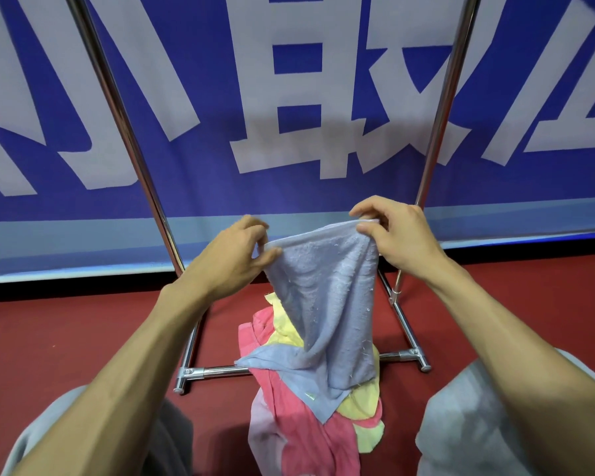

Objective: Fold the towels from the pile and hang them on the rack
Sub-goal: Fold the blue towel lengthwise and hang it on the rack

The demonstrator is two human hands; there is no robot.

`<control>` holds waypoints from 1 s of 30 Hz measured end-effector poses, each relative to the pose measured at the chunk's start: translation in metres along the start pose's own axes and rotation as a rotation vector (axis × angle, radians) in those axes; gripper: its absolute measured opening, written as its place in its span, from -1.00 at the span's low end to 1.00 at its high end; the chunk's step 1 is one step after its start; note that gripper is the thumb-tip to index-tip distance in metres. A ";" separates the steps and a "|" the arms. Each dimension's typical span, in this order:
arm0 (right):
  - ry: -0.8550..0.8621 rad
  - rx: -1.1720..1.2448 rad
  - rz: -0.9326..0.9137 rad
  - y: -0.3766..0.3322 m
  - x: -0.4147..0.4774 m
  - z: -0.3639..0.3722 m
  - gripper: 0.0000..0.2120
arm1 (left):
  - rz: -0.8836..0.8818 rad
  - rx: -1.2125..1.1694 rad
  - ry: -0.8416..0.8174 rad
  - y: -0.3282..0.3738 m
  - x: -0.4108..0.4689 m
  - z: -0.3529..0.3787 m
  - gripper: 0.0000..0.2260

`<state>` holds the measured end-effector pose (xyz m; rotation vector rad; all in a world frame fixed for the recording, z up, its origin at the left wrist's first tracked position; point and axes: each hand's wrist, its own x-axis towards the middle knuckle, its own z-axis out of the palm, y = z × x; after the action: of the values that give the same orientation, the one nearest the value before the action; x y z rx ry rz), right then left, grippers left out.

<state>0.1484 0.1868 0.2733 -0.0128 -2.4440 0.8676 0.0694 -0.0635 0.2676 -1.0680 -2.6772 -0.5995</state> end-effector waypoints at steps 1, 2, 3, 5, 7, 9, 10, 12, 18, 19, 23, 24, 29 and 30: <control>-0.002 -0.020 -0.006 0.000 0.000 0.000 -0.83 | -0.051 -0.062 -0.043 0.001 0.000 -0.001 -0.76; -0.002 -0.038 -0.010 0.000 0.000 -0.001 -0.84 | -0.096 -0.133 -0.059 0.003 0.001 -0.002 -0.75; 0.001 -0.047 -0.013 -0.001 -0.001 -0.001 -0.84 | -0.139 -0.214 -0.058 0.006 0.001 -0.003 -0.75; 0.006 -0.047 -0.010 0.000 -0.001 -0.002 -0.83 | -0.208 -0.391 -0.021 0.010 0.002 -0.005 -0.77; 0.002 -0.048 -0.011 0.000 -0.001 -0.002 -0.82 | -0.269 -0.546 0.040 0.010 0.002 -0.008 -0.75; -0.004 -0.056 -0.020 0.001 -0.002 -0.002 -0.80 | -0.301 -0.608 0.062 0.009 0.003 -0.011 -0.71; -0.008 -0.062 -0.025 0.001 -0.002 -0.002 -0.80 | -0.304 -0.590 0.051 0.008 0.003 -0.010 -0.71; -0.023 -0.077 -0.036 0.001 -0.001 -0.001 -0.78 | -0.296 -0.511 0.011 0.005 0.003 -0.009 -0.73; -0.071 -0.197 0.030 0.005 0.001 0.006 -0.73 | -0.315 -0.419 0.042 0.004 0.000 -0.008 -0.85; -0.063 -0.202 0.057 0.005 0.001 0.007 -0.75 | -0.314 -0.405 0.073 0.005 0.000 -0.008 -0.84; -0.028 -0.188 0.114 0.007 0.001 0.009 -0.88 | -0.304 -0.387 0.134 0.010 -0.001 -0.010 -0.84; -0.044 -0.186 0.128 0.007 0.001 0.010 -0.87 | -0.298 -0.373 0.146 0.009 -0.001 -0.010 -0.84; -0.081 -0.174 0.124 0.007 -0.001 0.010 -0.86 | -0.315 -0.384 0.226 0.007 -0.001 -0.010 -0.88; -0.082 -0.173 0.119 0.005 -0.002 0.009 -0.86 | -0.322 -0.389 0.247 0.007 -0.001 -0.011 -0.87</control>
<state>0.1444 0.1854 0.2635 -0.1905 -2.6107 0.7157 0.0751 -0.0642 0.2793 -0.5819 -2.5841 -1.2632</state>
